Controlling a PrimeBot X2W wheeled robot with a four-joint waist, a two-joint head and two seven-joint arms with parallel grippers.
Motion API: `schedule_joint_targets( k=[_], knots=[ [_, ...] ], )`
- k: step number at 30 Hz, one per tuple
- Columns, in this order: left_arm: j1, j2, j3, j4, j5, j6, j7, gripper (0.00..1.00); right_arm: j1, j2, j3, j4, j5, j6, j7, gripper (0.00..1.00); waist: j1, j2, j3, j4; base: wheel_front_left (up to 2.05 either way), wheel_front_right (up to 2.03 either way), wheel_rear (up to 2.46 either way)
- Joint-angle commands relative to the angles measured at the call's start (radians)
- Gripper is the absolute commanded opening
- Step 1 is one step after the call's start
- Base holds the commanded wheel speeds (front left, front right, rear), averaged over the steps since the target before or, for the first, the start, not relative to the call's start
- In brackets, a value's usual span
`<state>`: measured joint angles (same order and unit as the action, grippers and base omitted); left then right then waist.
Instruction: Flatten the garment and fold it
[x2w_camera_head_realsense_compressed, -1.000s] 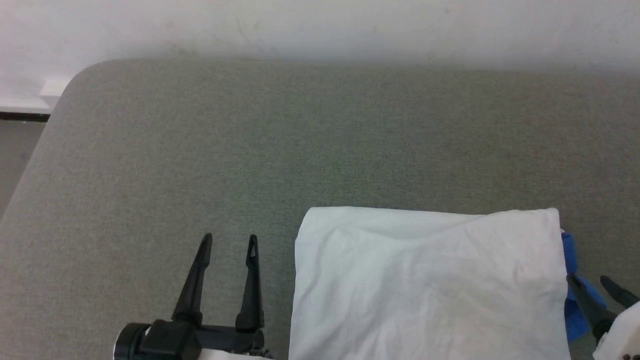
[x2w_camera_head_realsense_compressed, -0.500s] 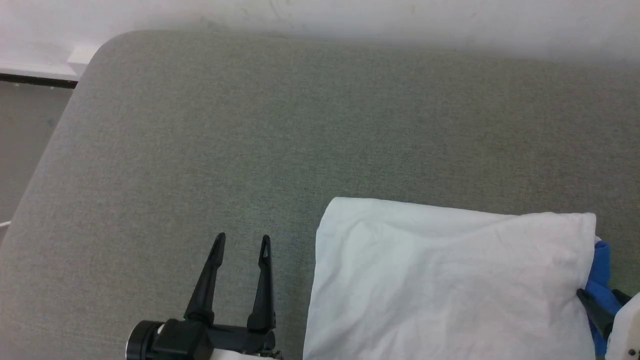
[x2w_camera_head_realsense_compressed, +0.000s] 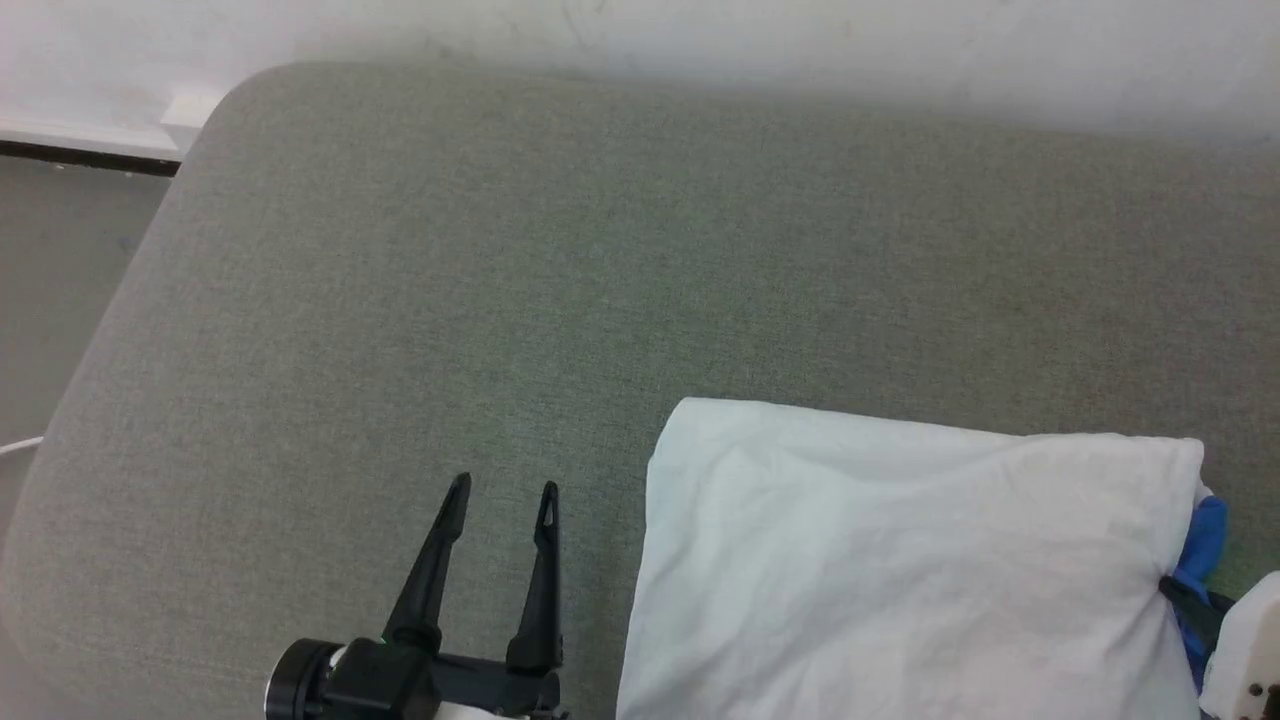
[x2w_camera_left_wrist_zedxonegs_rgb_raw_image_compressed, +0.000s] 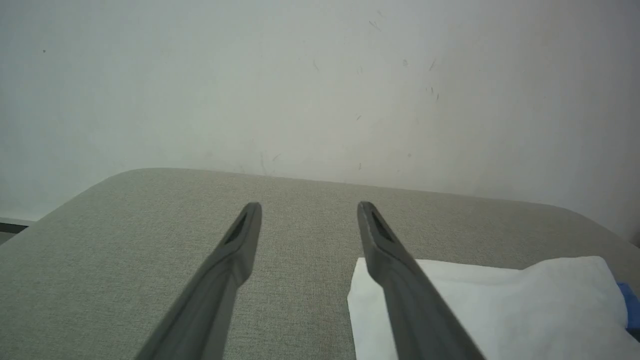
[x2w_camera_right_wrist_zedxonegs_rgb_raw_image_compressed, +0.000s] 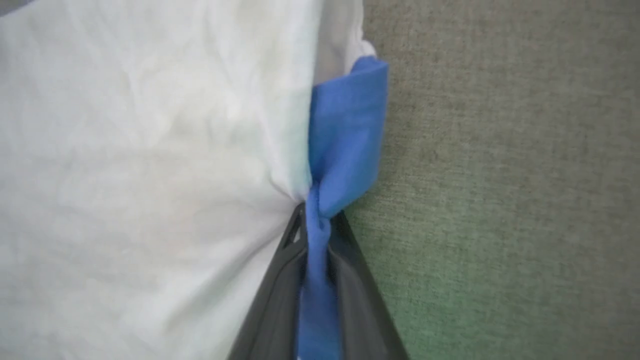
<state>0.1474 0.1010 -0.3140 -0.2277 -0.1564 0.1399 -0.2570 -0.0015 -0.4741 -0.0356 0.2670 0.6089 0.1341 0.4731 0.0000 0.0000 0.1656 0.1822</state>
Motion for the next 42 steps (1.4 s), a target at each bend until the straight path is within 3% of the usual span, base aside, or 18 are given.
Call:
schedule_joint_targets(
  k=[1, 5, 12, 17, 26, 32, 42],
  knots=[
    [0.009, 0.005, 0.003, 0.004, 0.010, -0.009, -0.005, 1.00, 0.006, 0.014, 0.004, 0.029, 0.003, -0.003, 0.004, 0.00, 0.0000, 0.0000, -0.016, -0.008, 0.00, 0.00, 0.00],
    [0.018, 0.010, 0.007, 0.012, 0.002, -0.016, -0.005, 1.00, -0.010, 0.036, -0.057, 0.036, 0.016, -0.003, -0.026, 0.00, 0.0000, 0.0000, -0.049, -0.029, 0.00, 0.00, 0.00],
    [0.022, 0.012, 0.001, 0.036, -0.016, -0.033, -0.005, 1.00, -0.040, 0.048, -0.250, 0.103, -0.035, -0.003, -0.070, 0.00, 0.0000, 0.0000, -0.078, -0.051, 0.00, 0.00, 0.00],
    [0.020, 0.010, -0.003, 0.043, -0.020, -0.035, -0.005, 1.00, -0.034, 0.060, -0.288, 0.087, -0.049, -0.003, -0.060, 0.00, 0.0000, 0.0000, -0.079, -0.048, 0.00, 0.00, 0.00],
    [0.025, -0.001, -0.006, 0.053, -0.037, -0.037, -0.005, 1.00, 0.019, 0.158, -0.136, -0.209, 0.076, -0.003, 0.114, 0.00, 0.0000, 0.0000, -0.095, -0.032, 0.00, 0.00, 0.00],
    [0.018, -0.008, -0.009, 0.057, -0.045, -0.046, -0.005, 1.00, 0.019, 0.215, -0.008, -0.389, 0.093, -0.003, 0.235, 0.00, 0.0000, 0.0000, -0.087, -0.009, 0.00, 0.00, 0.00],
    [-0.004, -0.029, -0.022, 0.066, -0.052, -0.052, -0.005, 1.00, -0.083, 0.294, 0.132, -0.393, 0.021, -0.003, 0.303, 0.00, 0.0000, 0.0000, -0.046, 0.029, 0.00, 0.00, 0.00]
  ],
)
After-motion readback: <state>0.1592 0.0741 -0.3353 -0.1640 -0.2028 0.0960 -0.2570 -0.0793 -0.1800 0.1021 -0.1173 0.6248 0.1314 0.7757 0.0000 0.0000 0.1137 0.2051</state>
